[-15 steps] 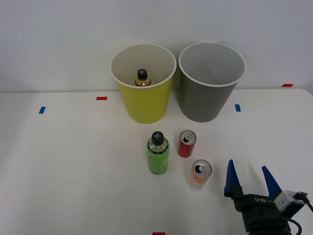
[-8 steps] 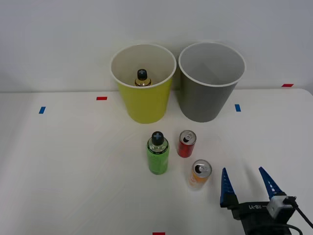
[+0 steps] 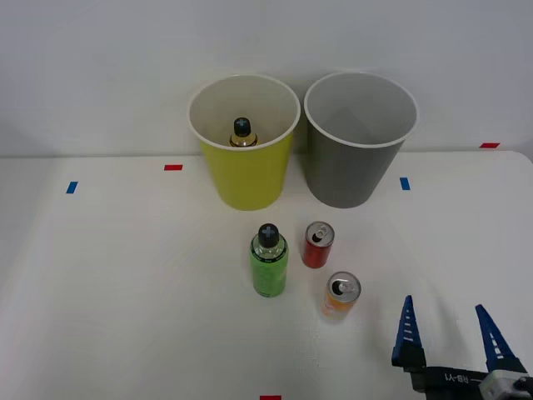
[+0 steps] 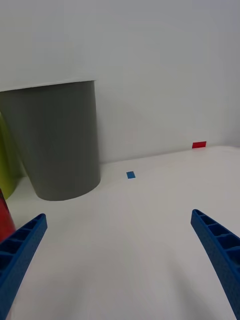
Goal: Put cans in the gray bin, plastic bottles in the light green bin
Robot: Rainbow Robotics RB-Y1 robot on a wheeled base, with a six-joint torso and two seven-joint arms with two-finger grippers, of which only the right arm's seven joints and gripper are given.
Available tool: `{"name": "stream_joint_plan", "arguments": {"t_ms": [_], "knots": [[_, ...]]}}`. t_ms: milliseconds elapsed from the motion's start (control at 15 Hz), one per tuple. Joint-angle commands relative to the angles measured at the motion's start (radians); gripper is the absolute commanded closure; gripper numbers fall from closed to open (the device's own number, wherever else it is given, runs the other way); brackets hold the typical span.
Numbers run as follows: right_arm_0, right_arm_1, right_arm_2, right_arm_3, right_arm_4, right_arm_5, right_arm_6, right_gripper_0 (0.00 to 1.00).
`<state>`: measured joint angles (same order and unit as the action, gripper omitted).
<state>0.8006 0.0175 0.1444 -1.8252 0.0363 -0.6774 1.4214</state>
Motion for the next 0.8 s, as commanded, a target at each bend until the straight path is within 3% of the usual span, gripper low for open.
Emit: {"name": "stream_joint_plan", "arguments": {"t_ms": [67,800], "knots": [[0.02,0.0,0.009,0.0,-0.013,-0.018,0.013,0.0],[0.04,-0.014,0.02,0.0,0.004,-0.025,0.025,0.0]]}}
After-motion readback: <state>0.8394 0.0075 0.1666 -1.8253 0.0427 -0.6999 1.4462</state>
